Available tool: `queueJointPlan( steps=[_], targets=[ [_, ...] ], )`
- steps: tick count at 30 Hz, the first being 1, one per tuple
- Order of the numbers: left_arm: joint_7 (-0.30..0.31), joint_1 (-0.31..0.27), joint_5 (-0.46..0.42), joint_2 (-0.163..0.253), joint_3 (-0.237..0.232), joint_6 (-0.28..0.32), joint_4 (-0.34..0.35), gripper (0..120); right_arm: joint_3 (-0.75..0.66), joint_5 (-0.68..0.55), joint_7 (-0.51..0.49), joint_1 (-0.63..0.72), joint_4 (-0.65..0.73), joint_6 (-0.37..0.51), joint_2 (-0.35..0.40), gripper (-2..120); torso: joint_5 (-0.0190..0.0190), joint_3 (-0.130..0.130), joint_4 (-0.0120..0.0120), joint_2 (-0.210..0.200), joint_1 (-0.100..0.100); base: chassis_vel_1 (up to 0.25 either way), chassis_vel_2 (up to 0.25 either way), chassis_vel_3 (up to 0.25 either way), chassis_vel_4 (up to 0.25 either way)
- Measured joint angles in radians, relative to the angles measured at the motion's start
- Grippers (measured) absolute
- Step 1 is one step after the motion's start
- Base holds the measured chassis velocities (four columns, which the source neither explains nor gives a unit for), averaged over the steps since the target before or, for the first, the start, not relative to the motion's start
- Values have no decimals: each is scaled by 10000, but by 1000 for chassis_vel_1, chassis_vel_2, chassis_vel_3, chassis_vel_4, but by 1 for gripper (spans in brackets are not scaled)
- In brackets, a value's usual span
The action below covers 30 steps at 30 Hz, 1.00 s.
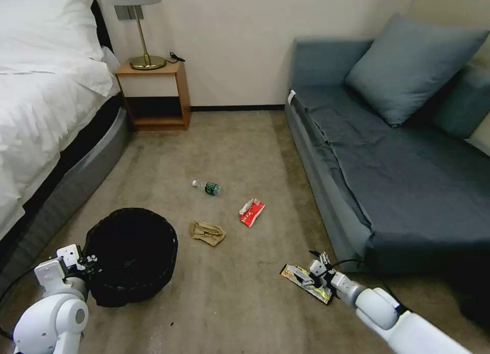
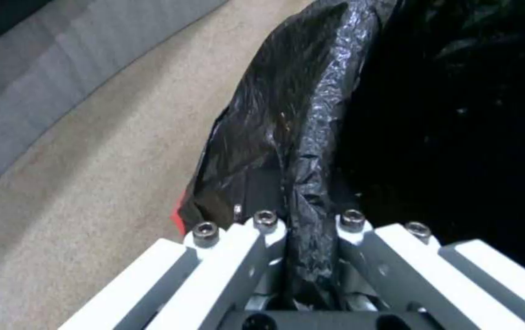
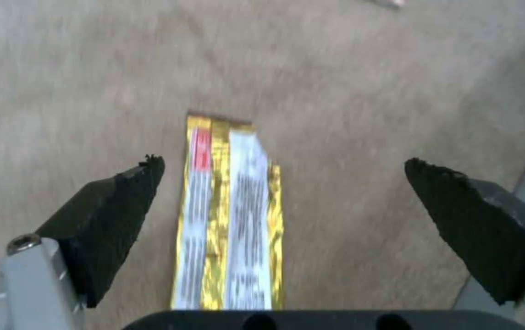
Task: Pick up the trash bin, then pick up the garbage on the floor and place it into the trash bin.
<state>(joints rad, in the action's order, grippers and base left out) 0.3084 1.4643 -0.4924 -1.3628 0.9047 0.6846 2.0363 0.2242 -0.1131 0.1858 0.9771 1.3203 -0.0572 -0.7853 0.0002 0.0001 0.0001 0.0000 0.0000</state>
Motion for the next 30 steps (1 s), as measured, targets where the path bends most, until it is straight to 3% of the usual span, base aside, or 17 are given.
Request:
queueJointPlan(
  steps=[12,25,30],
  targets=[
    [-36,51,146,-40,-25,-115,-99,3,1159,-53,62,-590,-1511,-706,-88,100,1,0,0,0,0,0,0,0,0],
    [-35,144,160,-52,-26,-217,-71,3,954,12,34,-609,-2135,-976,-255,100,-2,-1,-1,0,0,0,0,0,0],
    [-35,128,160,-47,-23,-226,-56,3,908,57,45,-615,-2319,-1116,-338,93,-2,0,-1,0,0,0,0,0,0]
  ],
)
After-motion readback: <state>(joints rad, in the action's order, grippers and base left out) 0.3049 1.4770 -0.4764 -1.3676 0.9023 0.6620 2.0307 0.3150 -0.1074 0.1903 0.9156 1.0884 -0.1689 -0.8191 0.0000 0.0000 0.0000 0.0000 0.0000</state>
